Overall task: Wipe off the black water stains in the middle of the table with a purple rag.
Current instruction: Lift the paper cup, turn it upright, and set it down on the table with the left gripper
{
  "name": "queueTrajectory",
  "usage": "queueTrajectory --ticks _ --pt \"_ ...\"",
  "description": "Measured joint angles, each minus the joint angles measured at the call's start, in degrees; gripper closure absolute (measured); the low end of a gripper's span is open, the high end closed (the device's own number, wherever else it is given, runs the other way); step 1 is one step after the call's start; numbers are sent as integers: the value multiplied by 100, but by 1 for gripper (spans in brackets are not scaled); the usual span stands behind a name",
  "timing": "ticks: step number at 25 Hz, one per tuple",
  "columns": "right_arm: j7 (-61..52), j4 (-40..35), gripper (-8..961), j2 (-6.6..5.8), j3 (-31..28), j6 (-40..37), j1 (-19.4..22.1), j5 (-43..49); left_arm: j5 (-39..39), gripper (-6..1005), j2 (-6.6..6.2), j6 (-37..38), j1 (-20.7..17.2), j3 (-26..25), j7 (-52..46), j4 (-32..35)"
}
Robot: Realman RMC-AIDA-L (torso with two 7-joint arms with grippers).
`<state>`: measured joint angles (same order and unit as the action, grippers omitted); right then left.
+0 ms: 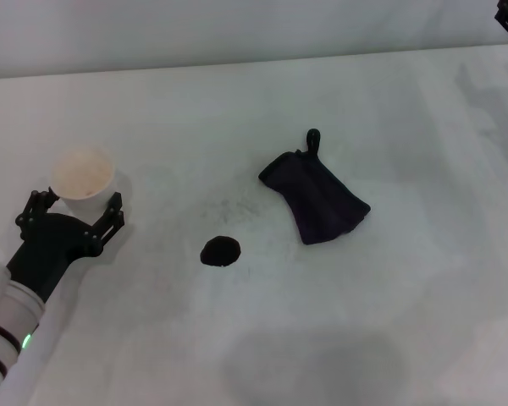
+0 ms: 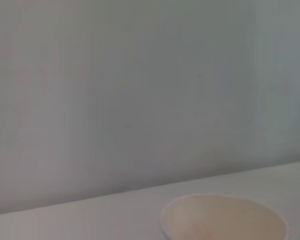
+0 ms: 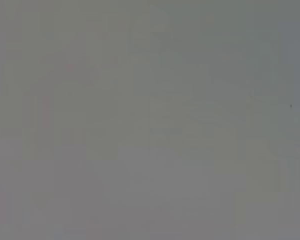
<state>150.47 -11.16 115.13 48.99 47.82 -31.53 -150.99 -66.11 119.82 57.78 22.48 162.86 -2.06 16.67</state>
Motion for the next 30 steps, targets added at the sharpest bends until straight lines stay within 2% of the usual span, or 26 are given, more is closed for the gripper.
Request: queueTrajectory --ticks 3,30 --pt "0 0 201 0 7 0 13 0 3 122 -4 109 -60 1 -11 77" --pt "-9 0 211 -9 24 17 18 0 -114 119 -12 56 -68 0 -22 48"
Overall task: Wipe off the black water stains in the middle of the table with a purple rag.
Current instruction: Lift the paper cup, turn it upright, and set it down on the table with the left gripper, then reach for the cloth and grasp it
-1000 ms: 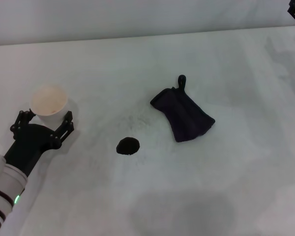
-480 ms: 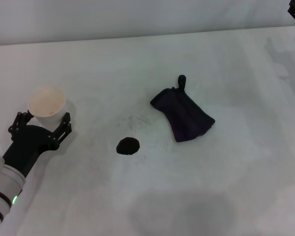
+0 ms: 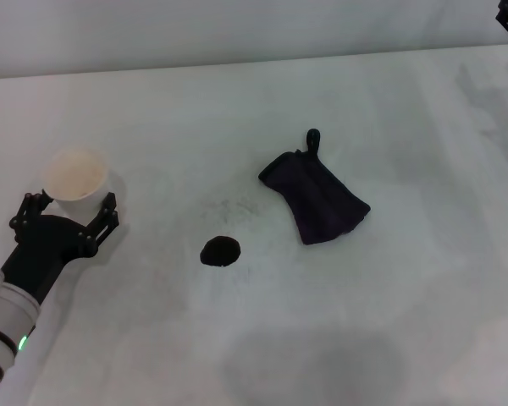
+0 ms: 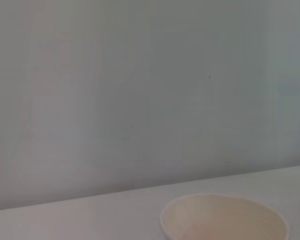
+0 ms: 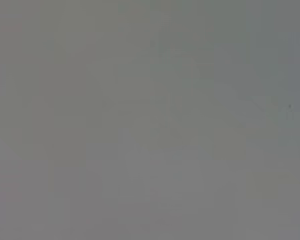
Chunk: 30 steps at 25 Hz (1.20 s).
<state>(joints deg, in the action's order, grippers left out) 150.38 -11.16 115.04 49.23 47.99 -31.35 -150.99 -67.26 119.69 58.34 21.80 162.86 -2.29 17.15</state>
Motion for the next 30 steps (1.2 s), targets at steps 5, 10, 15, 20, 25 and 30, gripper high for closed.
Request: queueTrajectory --ticks 5,10,15,20,25,30 --pt "0 0 213 5 38 2 6 0 -1 119 4 -57 0 0 0 -18" --pt "0 0 215 8 43 7 21 0 -8 120 16 -87 -87 0 12 0" --pt "0 0 217 9 43 9 24 0 -8 120 15 -86 -144 0 41 10" --pt "0 0 219 9 43 9 18 0 -7 120 19 -87 -220 0 20 7" --pt "0 0 221 9 52 9 17 0 -6 119 17 -61 -302 0 19 20" --pt "0 0 223 18 115 9 29 0 43 120 14 70 -432 0 30 43"
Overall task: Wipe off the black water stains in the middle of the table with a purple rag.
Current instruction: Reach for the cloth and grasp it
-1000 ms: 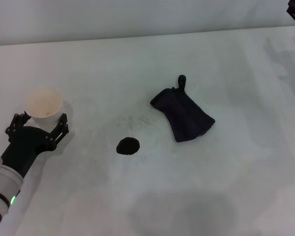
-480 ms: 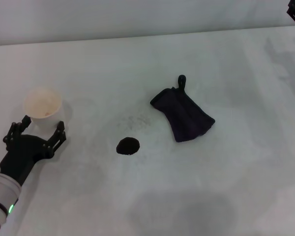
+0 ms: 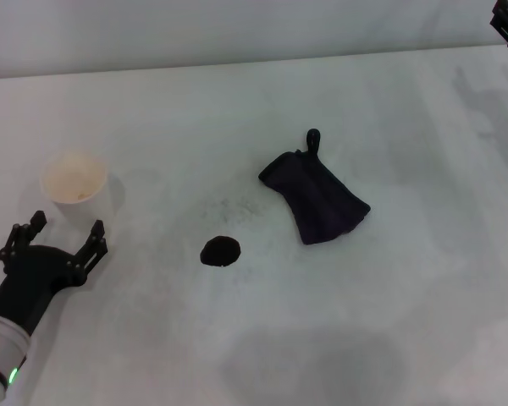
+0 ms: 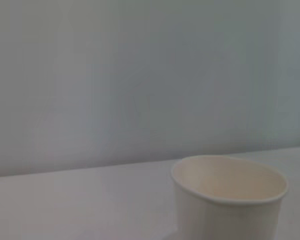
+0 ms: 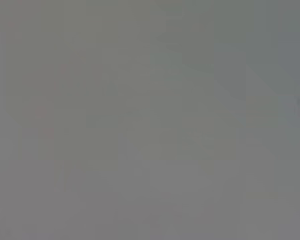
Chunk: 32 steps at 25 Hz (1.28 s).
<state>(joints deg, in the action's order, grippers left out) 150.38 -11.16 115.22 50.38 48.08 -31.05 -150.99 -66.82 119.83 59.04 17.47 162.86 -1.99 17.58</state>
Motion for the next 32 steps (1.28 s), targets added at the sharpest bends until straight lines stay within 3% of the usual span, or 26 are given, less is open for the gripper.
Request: queueTrajectory --ticks 11,16,19,22,25,32 --pt "-1 0 227 9 136 0 25 0 -19 119 -13 1112 -656 1 -483 138" --pt "-182 -63 229 -32 810 -59 -4 6 -16 119 -33 1484 -772 1 -1033 62" --pt "-874 -537 230 -163 1671 -230 97 273 -73 118 -44 1592 -774 -9 -1233 -33" --pt "-1981 -1235 231 -331 2338 -685 176 1207 -179 118 -50 1625 -746 -54 -1279 -93" --pt "-3262 -1826 232 -435 2560 -1066 180 2693 -276 118 -49 1631 -686 -67 -1337 -109" --pt "-6261 -3075 235 -438 2567 -952 97 6515 -727 117 -48 1641 -565 -246 -1413 -163"
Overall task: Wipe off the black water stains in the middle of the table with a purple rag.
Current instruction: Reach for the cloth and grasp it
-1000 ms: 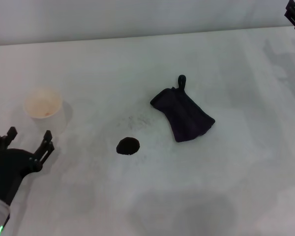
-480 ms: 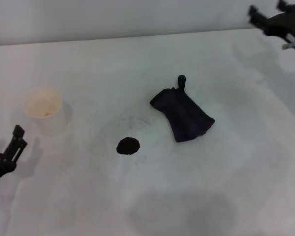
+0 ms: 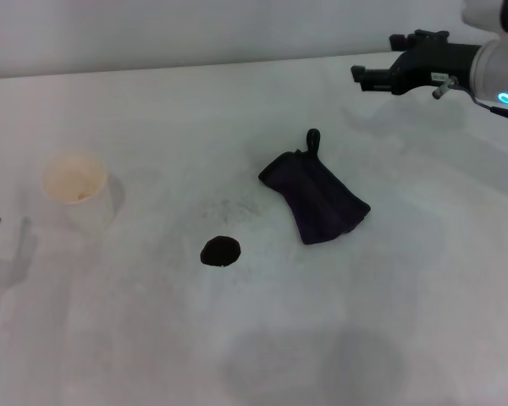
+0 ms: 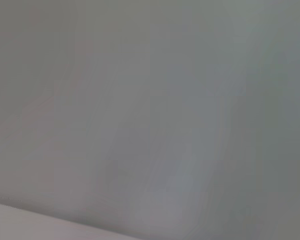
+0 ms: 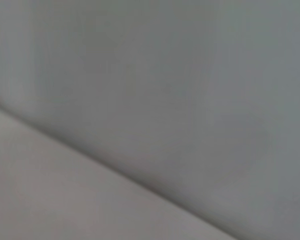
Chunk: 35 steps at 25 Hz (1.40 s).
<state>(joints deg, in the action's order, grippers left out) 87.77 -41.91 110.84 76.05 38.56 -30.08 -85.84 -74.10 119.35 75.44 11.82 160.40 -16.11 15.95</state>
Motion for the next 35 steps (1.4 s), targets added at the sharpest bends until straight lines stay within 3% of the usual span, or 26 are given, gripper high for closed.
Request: queueTrajectory --ticks 6,11,14,18,22,28,35 --pt "-1655 -1243 237 164 -20 542 260 2211 -53 119 -9 105 86 -312 -6 -123" --pt "-2413 -2434 239 382 -26 849 720 3460 -79 122 -3 135 103 -607 -6 -214" --pt "-2946 -2894 240 412 11 1420 771 4004 -132 123 -1 99 125 -655 -6 -226" --pt "-3514 -3187 242 426 56 2401 667 4151 -141 125 4 88 180 -657 18 -228" --pt "-3796 -3232 243 441 247 2651 607 4147 -141 127 6 -11 249 -659 12 -234" --pt "-4081 -3117 246 462 1126 2475 484 4172 -140 127 14 -109 364 -659 25 -287" --pt "-4135 -2715 248 495 1888 1757 272 4117 -140 127 9 -198 449 -654 32 -286"
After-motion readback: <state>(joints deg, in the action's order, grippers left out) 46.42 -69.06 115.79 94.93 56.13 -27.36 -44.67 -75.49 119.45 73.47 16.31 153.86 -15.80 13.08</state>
